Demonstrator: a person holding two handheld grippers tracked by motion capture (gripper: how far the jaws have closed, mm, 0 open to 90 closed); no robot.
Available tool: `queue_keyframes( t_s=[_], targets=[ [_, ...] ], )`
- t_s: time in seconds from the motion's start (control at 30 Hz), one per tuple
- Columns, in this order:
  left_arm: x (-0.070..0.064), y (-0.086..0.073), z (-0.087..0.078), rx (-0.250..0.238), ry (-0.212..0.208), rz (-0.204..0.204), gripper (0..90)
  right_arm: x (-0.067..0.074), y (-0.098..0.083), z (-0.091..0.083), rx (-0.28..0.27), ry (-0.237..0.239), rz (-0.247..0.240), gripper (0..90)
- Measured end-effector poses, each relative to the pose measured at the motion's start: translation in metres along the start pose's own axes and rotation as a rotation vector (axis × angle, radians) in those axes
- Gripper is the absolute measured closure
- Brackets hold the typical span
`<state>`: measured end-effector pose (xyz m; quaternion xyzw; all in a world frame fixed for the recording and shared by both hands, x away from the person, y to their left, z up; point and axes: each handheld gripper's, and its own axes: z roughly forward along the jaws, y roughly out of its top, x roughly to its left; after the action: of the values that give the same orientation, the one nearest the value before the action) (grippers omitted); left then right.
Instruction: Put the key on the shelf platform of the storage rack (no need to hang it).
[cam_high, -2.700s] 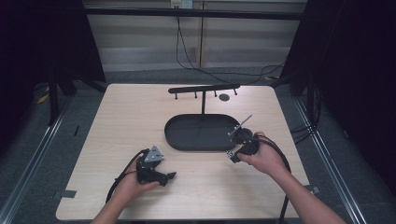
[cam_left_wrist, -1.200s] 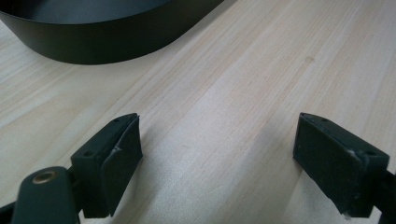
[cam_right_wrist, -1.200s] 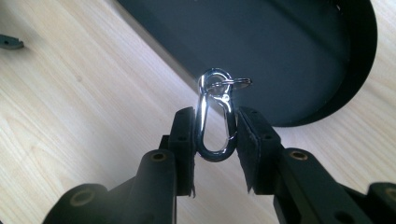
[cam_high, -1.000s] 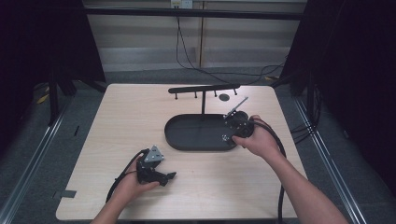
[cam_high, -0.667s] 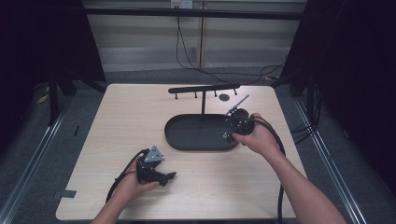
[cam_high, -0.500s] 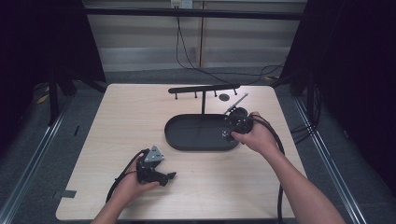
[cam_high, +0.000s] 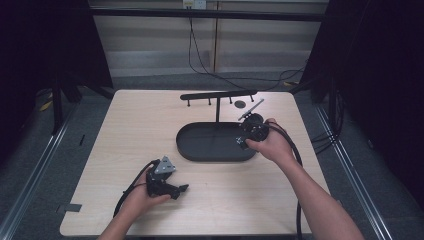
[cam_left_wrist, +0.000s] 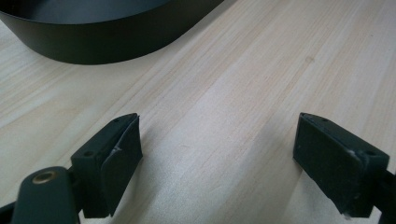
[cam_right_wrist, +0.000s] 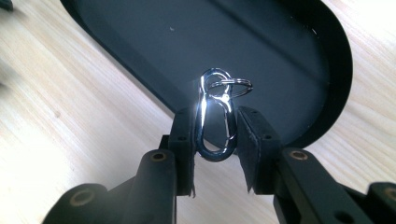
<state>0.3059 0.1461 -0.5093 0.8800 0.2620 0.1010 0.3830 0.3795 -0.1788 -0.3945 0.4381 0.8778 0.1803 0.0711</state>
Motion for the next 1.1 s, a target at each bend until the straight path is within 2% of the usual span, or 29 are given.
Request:
queue_keyframes(
  t_s=[0.3,0.9,1.1],
  targets=[
    [0.000,0.000,0.000,0.000,-0.001,0.000,14.9,-0.004,0.002,0.006,-0.013,-0.012,0.016,68.6],
    [0.001,0.000,-0.001,0.007,0.003,0.013,14.9,-0.007,0.006,0.025,-0.026,-0.007,0.034,68.6],
    [0.001,0.000,-0.001,0.007,0.002,0.012,14.9,-0.004,0.008,0.032,-0.030,-0.002,0.025,68.6]
  ],
)
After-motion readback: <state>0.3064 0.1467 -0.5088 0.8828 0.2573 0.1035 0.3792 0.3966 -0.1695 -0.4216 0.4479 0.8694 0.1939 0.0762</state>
